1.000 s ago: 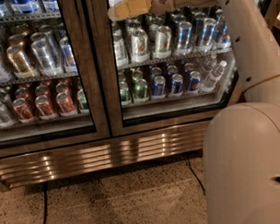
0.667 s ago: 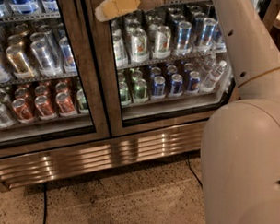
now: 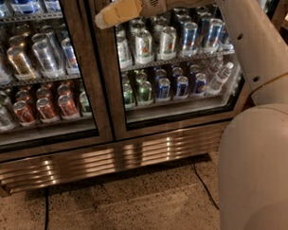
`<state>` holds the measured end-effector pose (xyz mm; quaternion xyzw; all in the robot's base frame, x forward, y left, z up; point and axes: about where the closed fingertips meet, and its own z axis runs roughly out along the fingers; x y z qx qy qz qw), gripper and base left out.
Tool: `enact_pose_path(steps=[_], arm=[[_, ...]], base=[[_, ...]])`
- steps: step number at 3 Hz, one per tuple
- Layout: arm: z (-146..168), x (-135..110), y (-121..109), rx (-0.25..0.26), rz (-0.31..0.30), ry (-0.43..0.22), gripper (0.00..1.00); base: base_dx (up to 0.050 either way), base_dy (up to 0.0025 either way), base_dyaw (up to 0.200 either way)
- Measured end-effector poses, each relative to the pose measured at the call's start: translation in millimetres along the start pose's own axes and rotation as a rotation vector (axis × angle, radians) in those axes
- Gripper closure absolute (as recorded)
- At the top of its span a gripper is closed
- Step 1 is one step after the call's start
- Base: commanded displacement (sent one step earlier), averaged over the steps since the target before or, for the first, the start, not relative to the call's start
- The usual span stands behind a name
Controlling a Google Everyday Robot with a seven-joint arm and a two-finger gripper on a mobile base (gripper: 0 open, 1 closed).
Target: Open right fridge door
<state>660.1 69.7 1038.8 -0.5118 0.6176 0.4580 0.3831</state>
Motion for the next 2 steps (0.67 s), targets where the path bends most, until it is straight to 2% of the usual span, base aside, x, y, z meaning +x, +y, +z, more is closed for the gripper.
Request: enact_pose_path(steps=[1, 2], arm=[[26.8, -32.7, 18.5, -0.072, -0.093, -0.015, 0.0], [33.1, -22.9, 13.9, -0.08, -0.065, -0.014, 0.0]], base=[[0.0, 0.0, 0.0], [0.0, 0.0, 0.0]])
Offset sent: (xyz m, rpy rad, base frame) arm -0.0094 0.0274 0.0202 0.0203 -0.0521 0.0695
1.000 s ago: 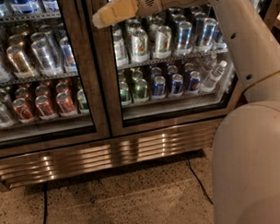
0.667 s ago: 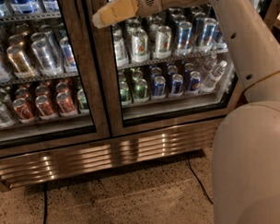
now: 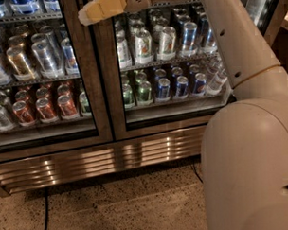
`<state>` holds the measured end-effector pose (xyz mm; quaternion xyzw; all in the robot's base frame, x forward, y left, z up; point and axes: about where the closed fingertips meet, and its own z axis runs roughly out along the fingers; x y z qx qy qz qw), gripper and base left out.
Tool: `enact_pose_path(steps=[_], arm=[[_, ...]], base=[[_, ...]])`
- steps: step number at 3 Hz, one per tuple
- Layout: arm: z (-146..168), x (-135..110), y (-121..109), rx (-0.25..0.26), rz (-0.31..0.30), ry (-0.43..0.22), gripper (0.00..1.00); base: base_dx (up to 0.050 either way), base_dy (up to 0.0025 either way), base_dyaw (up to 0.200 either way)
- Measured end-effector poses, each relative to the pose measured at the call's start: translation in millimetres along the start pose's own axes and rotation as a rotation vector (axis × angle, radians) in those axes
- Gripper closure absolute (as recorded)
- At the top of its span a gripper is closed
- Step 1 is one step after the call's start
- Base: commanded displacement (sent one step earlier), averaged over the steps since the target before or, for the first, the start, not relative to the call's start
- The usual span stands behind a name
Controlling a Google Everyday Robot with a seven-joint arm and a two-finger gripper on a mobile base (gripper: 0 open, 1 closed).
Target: Open right fridge door
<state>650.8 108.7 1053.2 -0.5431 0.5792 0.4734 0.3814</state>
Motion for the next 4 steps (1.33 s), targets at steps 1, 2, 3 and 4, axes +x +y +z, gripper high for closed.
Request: enact_pose_path(steps=[1, 2, 3, 4], arm=[[0.0, 0.0, 0.0, 0.0, 0.0, 0.0, 0.0], [2.3, 5.8, -3.8, -0.005, 0.026, 0.005, 0.0], [2.4, 5.8, -3.8, -0.005, 0.026, 0.005, 0.0], [2.4, 5.8, -3.8, -0.005, 0.026, 0.005, 0.19]], base=[[0.0, 0.0, 0.0], [0.0, 0.0, 0.0], [0.0, 0.0, 0.0], [0.0, 0.0, 0.0]])
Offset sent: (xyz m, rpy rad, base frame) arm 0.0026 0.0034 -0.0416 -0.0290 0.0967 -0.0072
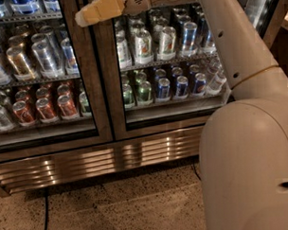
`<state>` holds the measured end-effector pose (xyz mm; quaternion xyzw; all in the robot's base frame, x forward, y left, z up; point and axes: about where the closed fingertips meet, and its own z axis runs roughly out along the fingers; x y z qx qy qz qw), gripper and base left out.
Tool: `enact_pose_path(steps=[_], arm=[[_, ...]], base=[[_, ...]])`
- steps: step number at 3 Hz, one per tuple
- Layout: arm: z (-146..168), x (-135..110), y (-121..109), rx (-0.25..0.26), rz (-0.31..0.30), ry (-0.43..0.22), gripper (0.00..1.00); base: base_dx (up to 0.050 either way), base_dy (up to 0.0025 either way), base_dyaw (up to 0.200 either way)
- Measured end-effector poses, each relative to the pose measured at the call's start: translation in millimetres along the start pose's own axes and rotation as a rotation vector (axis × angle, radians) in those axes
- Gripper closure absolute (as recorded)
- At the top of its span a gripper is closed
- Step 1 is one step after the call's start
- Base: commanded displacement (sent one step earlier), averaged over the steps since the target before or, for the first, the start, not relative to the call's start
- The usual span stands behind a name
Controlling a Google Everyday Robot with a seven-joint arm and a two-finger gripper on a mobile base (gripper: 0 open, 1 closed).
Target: Open right fridge door
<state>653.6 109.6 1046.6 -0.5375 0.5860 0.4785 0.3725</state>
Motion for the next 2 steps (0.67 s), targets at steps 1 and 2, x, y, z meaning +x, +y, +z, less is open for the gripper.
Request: enact_pose_path(steps=[1, 2], arm=[[0.0, 0.0, 0.0, 0.0, 0.0, 0.0, 0.42], [0.1, 0.0, 0.0, 0.0, 0.0, 0.0, 0.66]], base=[[0.0, 0.0, 0.0], [0.0, 0.0, 0.0]])
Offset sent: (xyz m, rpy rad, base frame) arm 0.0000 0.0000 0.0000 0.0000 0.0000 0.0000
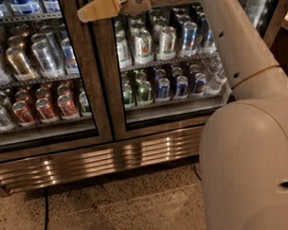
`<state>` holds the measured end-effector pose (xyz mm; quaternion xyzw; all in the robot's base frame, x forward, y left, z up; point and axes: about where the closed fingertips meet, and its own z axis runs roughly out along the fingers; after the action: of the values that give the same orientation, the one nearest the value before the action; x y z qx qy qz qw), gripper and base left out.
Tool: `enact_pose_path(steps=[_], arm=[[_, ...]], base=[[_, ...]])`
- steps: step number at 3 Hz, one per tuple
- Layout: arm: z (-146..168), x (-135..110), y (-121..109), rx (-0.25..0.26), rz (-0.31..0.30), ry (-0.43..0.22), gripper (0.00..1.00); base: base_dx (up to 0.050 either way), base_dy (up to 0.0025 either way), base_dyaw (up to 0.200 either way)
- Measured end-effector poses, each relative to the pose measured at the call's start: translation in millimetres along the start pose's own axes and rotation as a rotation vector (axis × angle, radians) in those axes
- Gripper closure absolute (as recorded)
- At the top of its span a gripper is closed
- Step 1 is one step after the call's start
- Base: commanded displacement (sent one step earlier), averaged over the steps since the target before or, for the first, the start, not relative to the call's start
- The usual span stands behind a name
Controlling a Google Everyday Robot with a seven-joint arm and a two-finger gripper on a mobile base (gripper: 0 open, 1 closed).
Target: Open right fridge door
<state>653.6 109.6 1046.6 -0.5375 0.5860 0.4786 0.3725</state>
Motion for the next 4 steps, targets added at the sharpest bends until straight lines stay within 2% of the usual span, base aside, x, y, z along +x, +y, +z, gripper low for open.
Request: enact_pose_path(steps=[1, 2, 3, 4], arm=[[0, 0, 0, 0.0, 0.0, 0.0, 0.89], [0, 0, 0, 0.0, 0.0, 0.0, 1.0], [-10, 0, -15, 0.0, 0.0, 0.0, 1.0], [-13, 0, -21, 0.0, 0.0, 0.0, 1.0]], base=[[0.0, 0.0, 0.0], [0.0, 0.0, 0.0], [0.0, 0.0, 0.0], [0.0, 0.0, 0.0]])
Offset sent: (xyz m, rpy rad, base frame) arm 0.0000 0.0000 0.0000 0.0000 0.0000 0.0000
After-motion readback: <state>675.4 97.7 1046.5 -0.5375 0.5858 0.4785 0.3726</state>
